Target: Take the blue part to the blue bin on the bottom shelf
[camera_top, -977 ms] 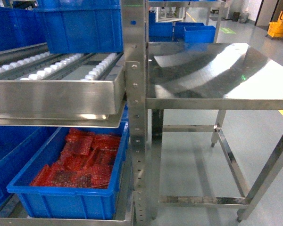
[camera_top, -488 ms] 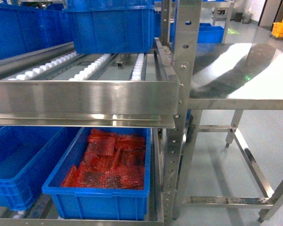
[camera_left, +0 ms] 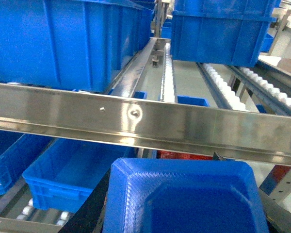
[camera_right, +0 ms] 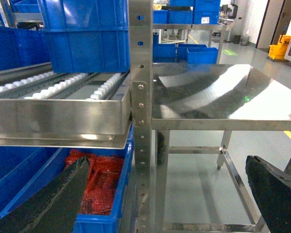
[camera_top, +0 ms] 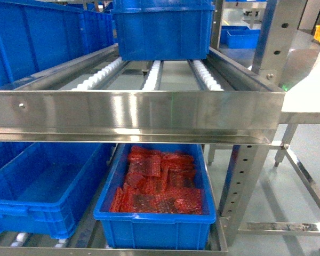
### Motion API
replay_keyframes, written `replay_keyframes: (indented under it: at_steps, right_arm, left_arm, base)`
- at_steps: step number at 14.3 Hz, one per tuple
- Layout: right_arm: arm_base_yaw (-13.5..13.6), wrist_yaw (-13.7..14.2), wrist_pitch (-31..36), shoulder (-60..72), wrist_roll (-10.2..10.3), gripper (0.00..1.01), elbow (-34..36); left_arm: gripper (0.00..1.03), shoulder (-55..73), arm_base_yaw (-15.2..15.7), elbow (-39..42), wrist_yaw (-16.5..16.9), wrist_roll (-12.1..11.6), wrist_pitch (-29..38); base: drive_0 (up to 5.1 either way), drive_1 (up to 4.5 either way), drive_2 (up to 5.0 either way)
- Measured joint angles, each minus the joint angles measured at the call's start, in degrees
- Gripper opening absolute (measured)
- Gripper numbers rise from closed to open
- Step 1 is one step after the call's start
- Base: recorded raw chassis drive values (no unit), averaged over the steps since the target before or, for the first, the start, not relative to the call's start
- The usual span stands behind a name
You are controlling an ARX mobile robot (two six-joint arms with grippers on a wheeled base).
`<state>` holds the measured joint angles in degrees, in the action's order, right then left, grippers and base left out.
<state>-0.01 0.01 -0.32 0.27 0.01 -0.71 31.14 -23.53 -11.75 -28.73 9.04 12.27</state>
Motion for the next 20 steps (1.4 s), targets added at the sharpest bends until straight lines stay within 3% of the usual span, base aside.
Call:
replay_keyframes:
  at_steps: [8,20]
  right_arm:
    - [0.0,0.0,0.2,0.0,0.0,0.98,0.0]
    - [0.0,-0.2,0.0,0.0,0.0,0.98,0.0]
  left_arm:
    - [0.44,0.0,0.0,0.0,0.0,0.0,0.2]
    - [0.44,0.0,0.0,0.0,-0.2,0.0,0.1]
  base:
    - [-5.0,2.4,2.4]
    - [0.0,0.0,0.0]
